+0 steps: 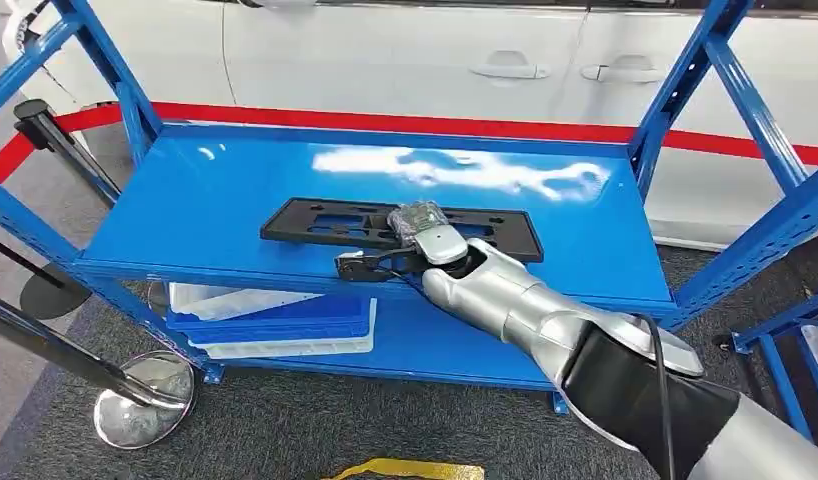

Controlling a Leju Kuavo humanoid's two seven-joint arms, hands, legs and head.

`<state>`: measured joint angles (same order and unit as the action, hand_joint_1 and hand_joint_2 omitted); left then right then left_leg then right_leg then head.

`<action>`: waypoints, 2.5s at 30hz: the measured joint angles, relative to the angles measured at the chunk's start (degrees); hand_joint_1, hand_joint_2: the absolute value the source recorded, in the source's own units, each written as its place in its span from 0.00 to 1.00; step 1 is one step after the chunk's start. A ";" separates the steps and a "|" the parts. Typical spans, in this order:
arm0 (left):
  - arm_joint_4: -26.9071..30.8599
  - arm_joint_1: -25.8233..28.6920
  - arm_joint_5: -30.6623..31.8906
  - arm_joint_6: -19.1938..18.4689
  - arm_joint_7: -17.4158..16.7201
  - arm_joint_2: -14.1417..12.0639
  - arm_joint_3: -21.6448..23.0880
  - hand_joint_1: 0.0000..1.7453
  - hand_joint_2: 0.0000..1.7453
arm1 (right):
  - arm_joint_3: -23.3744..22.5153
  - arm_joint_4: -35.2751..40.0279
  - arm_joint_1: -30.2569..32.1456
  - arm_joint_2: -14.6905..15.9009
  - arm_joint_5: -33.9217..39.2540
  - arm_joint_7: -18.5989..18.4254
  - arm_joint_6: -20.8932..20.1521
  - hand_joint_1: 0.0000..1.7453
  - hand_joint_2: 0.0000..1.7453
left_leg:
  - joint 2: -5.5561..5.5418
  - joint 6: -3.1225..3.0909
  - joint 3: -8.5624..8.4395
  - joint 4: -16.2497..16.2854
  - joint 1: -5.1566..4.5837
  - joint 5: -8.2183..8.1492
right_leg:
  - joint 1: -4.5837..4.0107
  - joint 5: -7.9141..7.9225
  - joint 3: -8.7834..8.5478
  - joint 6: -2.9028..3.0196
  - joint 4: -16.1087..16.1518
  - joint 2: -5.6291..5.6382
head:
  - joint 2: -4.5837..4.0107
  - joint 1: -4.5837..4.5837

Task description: Take the parts from the cabinet and place them on the table.

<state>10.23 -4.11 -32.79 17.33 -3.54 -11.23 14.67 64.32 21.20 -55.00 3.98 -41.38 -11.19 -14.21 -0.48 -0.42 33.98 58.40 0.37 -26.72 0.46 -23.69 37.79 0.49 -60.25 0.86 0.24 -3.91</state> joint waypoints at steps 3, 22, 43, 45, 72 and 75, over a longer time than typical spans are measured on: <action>0.00 -0.01 0.02 -0.09 0.00 0.00 0.00 0.00 0.00 | -0.13 0.00 0.00 0.00 0.00 0.07 0.02 1.00 1.00 | 0.01 0.04 -0.01 0.00 0.00 0.01 | 0.00 0.03 -0.03 0.03 0.06 0.01 | 0.00 0.00; 0.00 -0.02 -1.31 -0.40 3.32 0.11 0.15 0.00 1.00 | 1.38 18.04 -8.60 -2.05 -18.95 7.45 4.64 1.00 1.00 | 0.02 0.27 0.27 -0.04 0.06 0.15 | -0.02 0.17 0.24 0.23 0.02 0.05 | 0.00 0.00; 0.00 0.04 -2.08 0.39 5.01 1.16 0.28 0.00 1.00 | 6.88 50.84 -19.35 -1.95 -21.44 8.39 -1.49 1.00 1.00 | 0.04 0.41 0.13 -0.07 0.16 0.10 | -0.20 0.17 0.08 0.38 0.23 0.03 | 0.00 -0.02; 0.00 0.05 -2.16 0.29 5.20 1.16 0.28 0.00 1.00 | 7.54 51.69 -19.35 -1.75 -21.44 8.39 -1.51 1.00 1.00 | 0.04 0.41 0.13 -0.07 0.17 0.10 | -0.22 0.17 0.09 0.39 0.23 0.02 | 0.00 0.00; 0.00 0.07 -2.99 0.72 4.09 1.27 1.18 0.00 1.00 | 9.90 55.25 -17.95 1.05 -21.38 7.65 -1.38 1.00 1.00 | 0.04 0.41 0.12 -0.07 0.20 0.09 | -0.24 0.17 0.07 0.39 0.23 0.02 | 0.00 0.00; 0.00 0.06 -2.95 0.72 4.09 1.27 1.20 0.00 1.00 | 9.90 55.36 -17.95 1.38 -21.35 7.32 -0.88 1.00 1.00 | 0.04 0.41 0.12 -0.07 0.20 0.10 | -0.24 0.17 0.07 0.39 0.24 0.02 | 0.00 0.00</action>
<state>10.23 -4.05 -35.74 18.05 0.55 -9.97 15.87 74.23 76.56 -72.95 5.35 -62.73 -3.87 -15.08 -0.44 -0.01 34.10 58.33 0.56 -26.63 0.22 -23.52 37.86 0.87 -60.02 0.88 0.24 -3.91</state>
